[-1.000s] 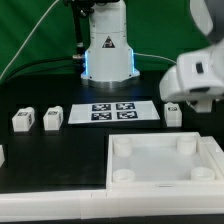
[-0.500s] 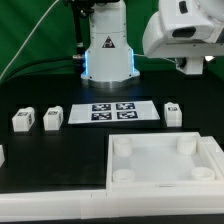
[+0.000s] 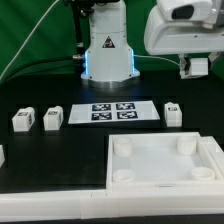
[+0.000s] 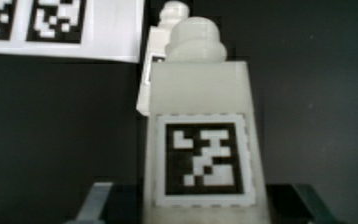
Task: Assemble one leg
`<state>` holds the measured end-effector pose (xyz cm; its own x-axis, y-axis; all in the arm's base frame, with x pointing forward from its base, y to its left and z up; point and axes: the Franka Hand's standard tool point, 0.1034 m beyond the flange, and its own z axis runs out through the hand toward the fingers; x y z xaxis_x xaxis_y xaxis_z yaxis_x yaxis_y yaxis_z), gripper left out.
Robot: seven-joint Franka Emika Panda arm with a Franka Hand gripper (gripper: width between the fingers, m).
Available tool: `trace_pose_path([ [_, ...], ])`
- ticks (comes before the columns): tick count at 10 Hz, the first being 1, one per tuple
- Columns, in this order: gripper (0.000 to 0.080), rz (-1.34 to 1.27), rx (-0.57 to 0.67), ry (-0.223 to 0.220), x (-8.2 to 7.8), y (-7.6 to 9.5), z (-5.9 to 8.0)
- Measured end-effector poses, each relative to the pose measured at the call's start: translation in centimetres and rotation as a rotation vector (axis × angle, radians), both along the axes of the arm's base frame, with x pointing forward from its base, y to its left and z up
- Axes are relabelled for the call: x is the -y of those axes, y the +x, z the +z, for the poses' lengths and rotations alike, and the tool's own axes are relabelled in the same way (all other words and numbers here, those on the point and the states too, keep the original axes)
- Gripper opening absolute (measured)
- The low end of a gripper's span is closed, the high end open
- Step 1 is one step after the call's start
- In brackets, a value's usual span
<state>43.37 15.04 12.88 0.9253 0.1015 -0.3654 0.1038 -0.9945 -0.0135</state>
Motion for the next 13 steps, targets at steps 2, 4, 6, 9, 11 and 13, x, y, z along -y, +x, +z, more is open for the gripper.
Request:
trace_pose_path([
  [2, 0.0292, 0.044, 0.206, 0.049, 1.1, 2.9, 0.8],
  [4, 0.0292, 0.083, 0.411, 0.096, 2.4, 6.2, 0.9],
  [6, 0.0292, 0.130, 0.455, 0.109, 3.8, 7.1, -0.1],
  [9, 0.0294, 0.130, 0.454, 0.111, 3.5, 7.3, -0.1],
  [11, 0.0294, 0.162, 0.472, 0.119, 3.8, 7.8, -0.1],
  [13, 0.0294, 0.194, 0.505, 0.132, 4.8, 10.2, 0.0],
])
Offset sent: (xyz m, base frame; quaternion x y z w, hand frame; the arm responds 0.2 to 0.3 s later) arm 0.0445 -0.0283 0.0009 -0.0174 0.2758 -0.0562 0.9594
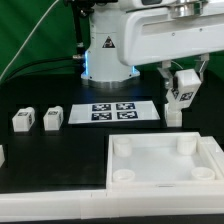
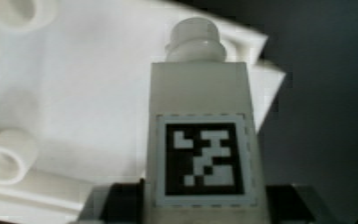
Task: Assemble one leg
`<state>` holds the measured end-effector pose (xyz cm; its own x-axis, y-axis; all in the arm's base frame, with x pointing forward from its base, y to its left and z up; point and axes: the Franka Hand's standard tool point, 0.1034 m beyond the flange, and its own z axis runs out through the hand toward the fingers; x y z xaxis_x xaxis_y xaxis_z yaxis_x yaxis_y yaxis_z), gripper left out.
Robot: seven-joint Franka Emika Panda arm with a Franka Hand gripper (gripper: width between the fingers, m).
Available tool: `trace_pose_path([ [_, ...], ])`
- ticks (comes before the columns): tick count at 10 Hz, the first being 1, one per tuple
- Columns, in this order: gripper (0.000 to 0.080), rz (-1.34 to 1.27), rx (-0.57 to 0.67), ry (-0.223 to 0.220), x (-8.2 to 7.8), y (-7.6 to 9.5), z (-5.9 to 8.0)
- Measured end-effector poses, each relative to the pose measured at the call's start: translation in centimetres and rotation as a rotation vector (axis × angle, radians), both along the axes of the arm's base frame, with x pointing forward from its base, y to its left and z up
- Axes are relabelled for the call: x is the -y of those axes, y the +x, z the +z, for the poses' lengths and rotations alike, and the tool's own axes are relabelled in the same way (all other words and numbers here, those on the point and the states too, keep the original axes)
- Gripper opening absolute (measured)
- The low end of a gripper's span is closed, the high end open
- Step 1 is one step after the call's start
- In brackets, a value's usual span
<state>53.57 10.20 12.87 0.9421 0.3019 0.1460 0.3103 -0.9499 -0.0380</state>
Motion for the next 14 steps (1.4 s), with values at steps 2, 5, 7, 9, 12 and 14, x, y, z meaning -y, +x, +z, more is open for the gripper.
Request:
trace_pose_path([
  [2, 0.0294, 0.020, 0.163, 0.023, -0.3, 3.1, 0.5],
  [5, 0.0294, 0.035, 0.145, 0.035, -1.5, 5.8, 0.7],
  [7, 0.0294, 0.038, 0.185, 0.039, -1.5, 6.3, 0.5],
  [9, 0.0294, 0.039, 0.244, 0.042, -1.3, 6.6, 0.6],
  [12, 0.0294, 0.044, 0.336, 0.041, -0.6, 6.4, 0.2],
  [14, 0.0294, 0.036, 0.343, 0.042, -0.3, 6.5, -0.5],
])
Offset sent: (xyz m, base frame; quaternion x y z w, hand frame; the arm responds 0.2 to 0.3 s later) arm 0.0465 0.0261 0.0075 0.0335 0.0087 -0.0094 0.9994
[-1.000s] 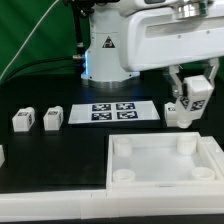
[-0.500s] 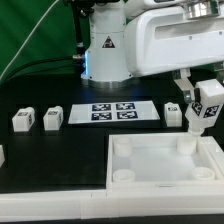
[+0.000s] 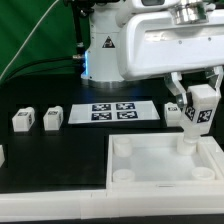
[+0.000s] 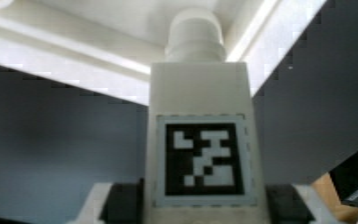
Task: Assemble one leg
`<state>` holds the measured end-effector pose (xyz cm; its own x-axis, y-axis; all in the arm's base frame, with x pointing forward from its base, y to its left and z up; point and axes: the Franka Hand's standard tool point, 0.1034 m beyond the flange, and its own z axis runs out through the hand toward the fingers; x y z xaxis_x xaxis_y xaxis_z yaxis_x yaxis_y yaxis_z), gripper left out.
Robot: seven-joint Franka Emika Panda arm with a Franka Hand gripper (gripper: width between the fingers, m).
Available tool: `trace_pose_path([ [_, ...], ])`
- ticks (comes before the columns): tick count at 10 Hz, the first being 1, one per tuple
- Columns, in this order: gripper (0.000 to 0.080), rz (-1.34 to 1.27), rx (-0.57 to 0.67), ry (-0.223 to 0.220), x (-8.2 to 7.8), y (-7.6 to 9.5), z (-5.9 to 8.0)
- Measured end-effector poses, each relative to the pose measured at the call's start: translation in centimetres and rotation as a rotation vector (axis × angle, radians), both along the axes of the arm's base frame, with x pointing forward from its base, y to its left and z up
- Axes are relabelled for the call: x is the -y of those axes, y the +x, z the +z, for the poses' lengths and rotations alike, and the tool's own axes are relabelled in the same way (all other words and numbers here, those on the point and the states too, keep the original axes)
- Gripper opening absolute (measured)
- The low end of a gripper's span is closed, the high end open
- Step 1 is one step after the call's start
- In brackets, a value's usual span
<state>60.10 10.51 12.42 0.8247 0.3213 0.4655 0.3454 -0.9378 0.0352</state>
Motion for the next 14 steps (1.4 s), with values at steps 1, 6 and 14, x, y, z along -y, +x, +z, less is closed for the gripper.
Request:
trace_pose_path([
  [1, 0.0294, -0.008, 0.025, 0.006, 0.2, 0.3, -0.3],
  [6, 0.0294, -0.002, 0.019, 0.013, -0.5, 1.7, -0.2],
  [14, 0.0294, -0.002, 0.112, 0.023, -0.9, 1.8, -1.6],
])
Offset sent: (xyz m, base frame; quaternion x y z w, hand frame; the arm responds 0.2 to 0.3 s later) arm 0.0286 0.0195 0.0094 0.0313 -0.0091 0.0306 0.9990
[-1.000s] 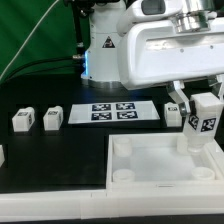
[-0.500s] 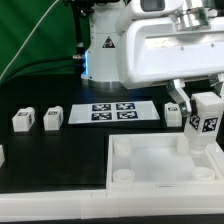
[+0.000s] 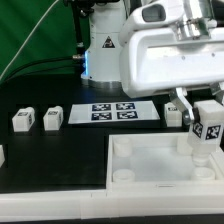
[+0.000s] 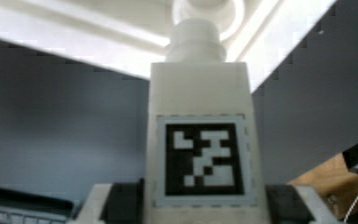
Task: Assemble one leg
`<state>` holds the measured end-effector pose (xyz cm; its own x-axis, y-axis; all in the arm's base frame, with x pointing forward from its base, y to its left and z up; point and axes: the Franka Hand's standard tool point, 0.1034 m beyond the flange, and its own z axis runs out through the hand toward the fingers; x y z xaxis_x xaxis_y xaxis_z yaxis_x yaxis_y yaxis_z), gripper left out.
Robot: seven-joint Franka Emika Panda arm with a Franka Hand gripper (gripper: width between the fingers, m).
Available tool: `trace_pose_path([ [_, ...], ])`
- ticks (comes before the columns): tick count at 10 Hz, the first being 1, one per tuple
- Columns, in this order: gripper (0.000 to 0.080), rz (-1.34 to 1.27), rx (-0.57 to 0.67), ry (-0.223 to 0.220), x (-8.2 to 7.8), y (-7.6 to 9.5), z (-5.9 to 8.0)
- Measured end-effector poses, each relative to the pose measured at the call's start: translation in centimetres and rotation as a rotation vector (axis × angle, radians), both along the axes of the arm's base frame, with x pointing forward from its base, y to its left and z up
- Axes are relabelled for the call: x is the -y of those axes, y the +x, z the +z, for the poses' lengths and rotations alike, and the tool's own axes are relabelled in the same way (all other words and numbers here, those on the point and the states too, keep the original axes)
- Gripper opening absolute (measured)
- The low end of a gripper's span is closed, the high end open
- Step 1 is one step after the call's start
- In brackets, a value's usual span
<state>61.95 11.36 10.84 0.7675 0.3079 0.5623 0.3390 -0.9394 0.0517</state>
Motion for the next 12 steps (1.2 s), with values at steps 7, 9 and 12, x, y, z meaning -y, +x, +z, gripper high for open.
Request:
trace_pose_path([
  [7, 0.0294, 0.002, -0.018, 0.005, -0.4, 0.1, -1.6],
  [9, 0.0294, 0.001, -0.022, 0.005, -0.3, -0.1, -2.0],
  [12, 0.0294, -0.005, -0.003, 0.009, -0.2, -0.2, -2.8],
])
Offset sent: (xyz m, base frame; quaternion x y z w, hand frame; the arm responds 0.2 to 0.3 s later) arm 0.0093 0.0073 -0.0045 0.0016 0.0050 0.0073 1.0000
